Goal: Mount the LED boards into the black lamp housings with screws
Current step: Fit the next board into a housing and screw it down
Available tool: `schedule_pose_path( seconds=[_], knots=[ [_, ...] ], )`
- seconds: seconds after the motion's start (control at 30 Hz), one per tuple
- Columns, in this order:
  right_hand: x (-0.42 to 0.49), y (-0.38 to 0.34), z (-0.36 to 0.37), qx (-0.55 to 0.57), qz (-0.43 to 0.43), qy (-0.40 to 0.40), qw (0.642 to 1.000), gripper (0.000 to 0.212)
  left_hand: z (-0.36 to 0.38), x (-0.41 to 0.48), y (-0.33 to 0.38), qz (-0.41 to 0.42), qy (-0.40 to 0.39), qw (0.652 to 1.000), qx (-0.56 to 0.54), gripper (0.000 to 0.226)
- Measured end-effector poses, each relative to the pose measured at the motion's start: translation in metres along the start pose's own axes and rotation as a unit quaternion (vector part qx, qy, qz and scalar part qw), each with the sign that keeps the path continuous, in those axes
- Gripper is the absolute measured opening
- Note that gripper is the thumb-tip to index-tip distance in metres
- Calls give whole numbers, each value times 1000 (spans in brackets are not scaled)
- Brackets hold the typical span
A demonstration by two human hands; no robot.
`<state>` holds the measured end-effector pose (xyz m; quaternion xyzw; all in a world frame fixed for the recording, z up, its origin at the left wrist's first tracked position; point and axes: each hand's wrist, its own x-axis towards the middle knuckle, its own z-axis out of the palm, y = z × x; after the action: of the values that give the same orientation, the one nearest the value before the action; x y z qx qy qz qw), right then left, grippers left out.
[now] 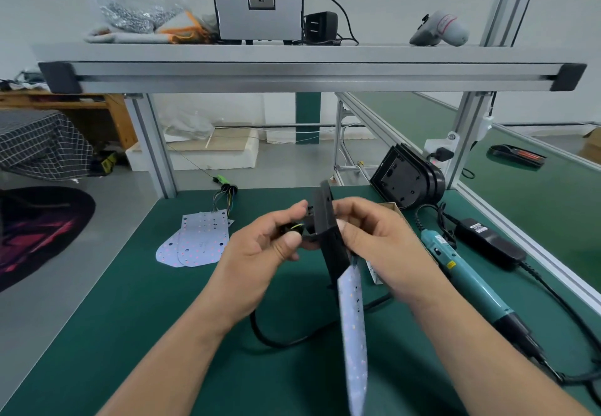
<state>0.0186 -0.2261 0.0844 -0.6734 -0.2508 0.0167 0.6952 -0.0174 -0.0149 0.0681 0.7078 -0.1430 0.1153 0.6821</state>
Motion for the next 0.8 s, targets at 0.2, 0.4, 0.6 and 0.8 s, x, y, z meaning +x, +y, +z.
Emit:
schedule_pose_path(
  seconds=[0.2, 0.4, 0.6, 0.8],
  knots=[
    [2, 28, -18, -64, 41, 125, 989, 37, 0, -3, -11, -67, -8, 992, -104, 33],
    [-1, 37, -13, -77, 93, 57, 991, 50, 2, 1, -17, -89, 27, 978, -186, 23],
    [-3, 24, -18, -60, 112, 46, 991, 47, 6, 1, -23, 1, 88, 996, -22, 28],
    [-12, 9, -25, 23, 164, 25, 986, 45, 8, 2, -43, -13, 169, 975, 145, 32]
  ],
)
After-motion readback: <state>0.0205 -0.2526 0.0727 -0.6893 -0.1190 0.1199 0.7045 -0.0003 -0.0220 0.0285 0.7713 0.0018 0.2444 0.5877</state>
